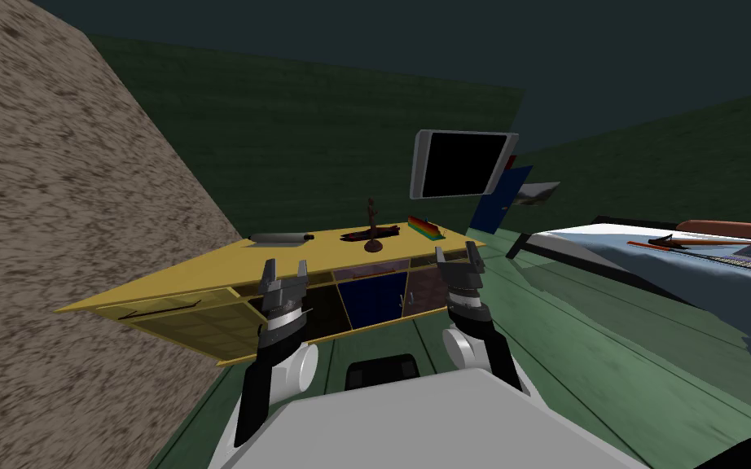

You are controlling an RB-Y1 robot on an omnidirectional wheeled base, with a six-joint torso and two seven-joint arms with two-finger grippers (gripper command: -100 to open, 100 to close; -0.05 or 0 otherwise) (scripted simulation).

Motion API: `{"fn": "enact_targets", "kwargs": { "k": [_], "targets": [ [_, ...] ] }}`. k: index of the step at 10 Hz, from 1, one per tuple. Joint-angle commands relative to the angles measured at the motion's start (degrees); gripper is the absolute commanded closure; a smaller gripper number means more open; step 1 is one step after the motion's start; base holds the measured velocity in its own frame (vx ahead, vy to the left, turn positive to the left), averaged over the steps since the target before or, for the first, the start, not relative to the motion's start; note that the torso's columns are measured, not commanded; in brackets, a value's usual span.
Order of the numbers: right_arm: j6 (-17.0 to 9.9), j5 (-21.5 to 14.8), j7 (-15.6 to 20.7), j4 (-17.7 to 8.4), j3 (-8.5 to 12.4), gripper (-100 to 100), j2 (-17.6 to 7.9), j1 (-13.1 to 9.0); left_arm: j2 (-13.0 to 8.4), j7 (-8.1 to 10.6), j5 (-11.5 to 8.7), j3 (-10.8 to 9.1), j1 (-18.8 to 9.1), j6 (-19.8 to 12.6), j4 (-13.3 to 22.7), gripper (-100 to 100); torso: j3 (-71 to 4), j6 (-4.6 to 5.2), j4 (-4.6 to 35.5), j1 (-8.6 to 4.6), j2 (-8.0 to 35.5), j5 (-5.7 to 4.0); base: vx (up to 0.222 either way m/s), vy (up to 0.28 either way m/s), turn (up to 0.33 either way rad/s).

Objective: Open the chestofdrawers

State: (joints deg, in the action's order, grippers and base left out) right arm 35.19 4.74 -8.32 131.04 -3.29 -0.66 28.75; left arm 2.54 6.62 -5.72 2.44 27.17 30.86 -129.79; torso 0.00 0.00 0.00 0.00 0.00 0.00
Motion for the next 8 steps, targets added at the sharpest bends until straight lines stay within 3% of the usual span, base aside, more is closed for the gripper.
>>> {"fn": "enact_targets", "kwargs": {
  "k": [1, 8],
  "targets": [
    [0.0, 0.0, 0.0, 0.0, 0.0, 0, 0.0, 0.0, 0.0, 0.0, 0.0, 0.0, 0.0, 0.0, 0.0, 0, -4.67, 0.0, 2.35, 0.0, 2.32, 0.0, 0.0, 0.0, 0.0],
    [0.0, 0.0, 0.0, 0.02, 0.0, 0, 0.0, 0.0, 0.0, 0.0, 0.0, 0.0, 0.0, 0.01, -0.02, 0, -62.27, 0.0, 31.14, 0.0, 31.16, 0.0, 0.0, 0.0, 0.0]
  ]
}}
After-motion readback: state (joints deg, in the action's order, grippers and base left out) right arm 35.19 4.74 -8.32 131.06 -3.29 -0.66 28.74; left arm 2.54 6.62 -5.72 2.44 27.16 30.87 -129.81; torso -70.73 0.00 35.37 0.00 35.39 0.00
